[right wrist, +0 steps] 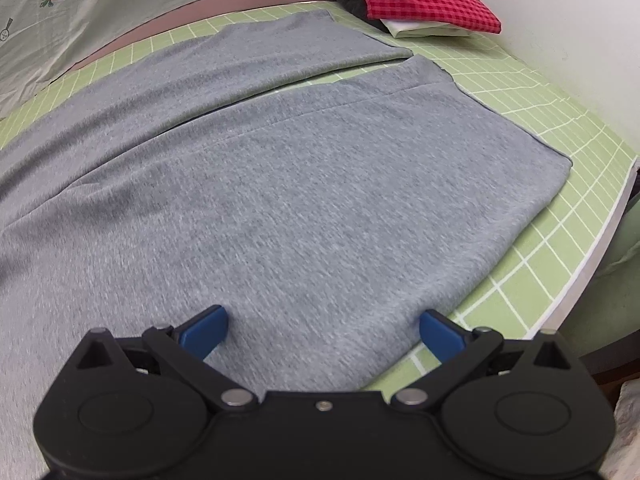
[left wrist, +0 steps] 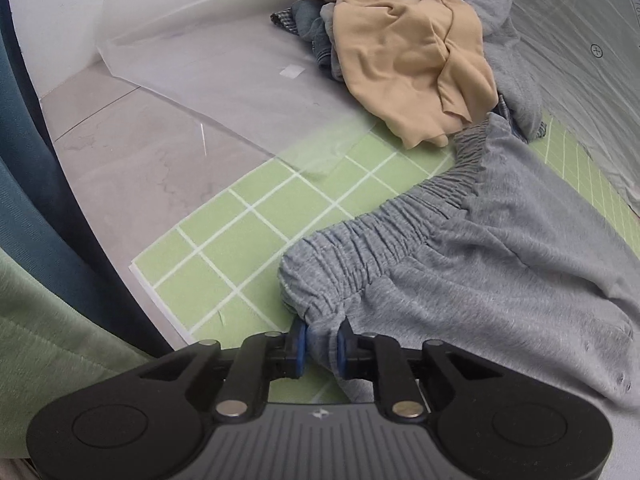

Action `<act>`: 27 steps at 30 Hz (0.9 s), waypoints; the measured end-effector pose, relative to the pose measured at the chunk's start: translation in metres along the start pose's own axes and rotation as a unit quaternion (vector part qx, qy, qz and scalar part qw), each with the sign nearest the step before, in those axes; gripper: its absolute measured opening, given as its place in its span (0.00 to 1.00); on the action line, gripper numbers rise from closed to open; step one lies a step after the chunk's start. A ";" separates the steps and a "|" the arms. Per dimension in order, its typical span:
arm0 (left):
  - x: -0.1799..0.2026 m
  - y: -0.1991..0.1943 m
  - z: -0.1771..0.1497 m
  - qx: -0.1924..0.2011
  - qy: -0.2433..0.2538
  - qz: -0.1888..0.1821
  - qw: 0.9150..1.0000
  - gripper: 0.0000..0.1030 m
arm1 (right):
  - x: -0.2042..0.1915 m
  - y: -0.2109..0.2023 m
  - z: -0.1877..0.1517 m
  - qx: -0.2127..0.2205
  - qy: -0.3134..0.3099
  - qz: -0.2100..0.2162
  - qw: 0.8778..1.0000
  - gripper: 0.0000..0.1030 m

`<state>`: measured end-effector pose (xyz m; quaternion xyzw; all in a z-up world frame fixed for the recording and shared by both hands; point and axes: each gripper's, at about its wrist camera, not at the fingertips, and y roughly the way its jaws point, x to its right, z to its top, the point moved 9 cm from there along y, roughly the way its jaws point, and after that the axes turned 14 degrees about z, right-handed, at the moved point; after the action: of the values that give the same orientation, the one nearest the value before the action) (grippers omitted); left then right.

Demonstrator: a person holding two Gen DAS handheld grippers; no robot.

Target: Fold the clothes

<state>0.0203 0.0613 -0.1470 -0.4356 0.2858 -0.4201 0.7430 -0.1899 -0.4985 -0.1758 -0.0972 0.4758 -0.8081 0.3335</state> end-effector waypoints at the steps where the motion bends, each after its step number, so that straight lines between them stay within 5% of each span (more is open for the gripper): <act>1: 0.000 0.000 0.000 0.001 -0.002 0.000 1.000 0.19 | 0.002 0.000 -0.001 0.002 0.009 0.003 1.000 1.00; 6: 0.004 0.001 -0.005 0.003 -0.006 0.013 1.000 0.19 | 0.003 -0.001 0.001 -0.007 0.011 0.023 1.000 0.99; 10: 0.004 0.000 -0.007 0.004 -0.018 0.023 1.000 0.20 | 0.019 -0.012 0.007 0.026 0.048 0.030 0.998 0.98; 21: 0.008 -0.001 -0.009 0.011 -0.037 0.060 0.997 0.20 | 0.131 -0.014 0.042 0.067 0.155 -0.025 0.985 0.82; 27: 0.011 -0.002 -0.011 0.012 -0.053 0.077 0.996 0.20 | 0.163 -0.002 0.069 0.082 0.163 -0.037 0.983 0.75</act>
<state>0.0165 0.0466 -0.1513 -0.4251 0.2732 -0.3413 0.7926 -0.2817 -0.6497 -0.1632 0.0456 0.4522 -0.8610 0.2282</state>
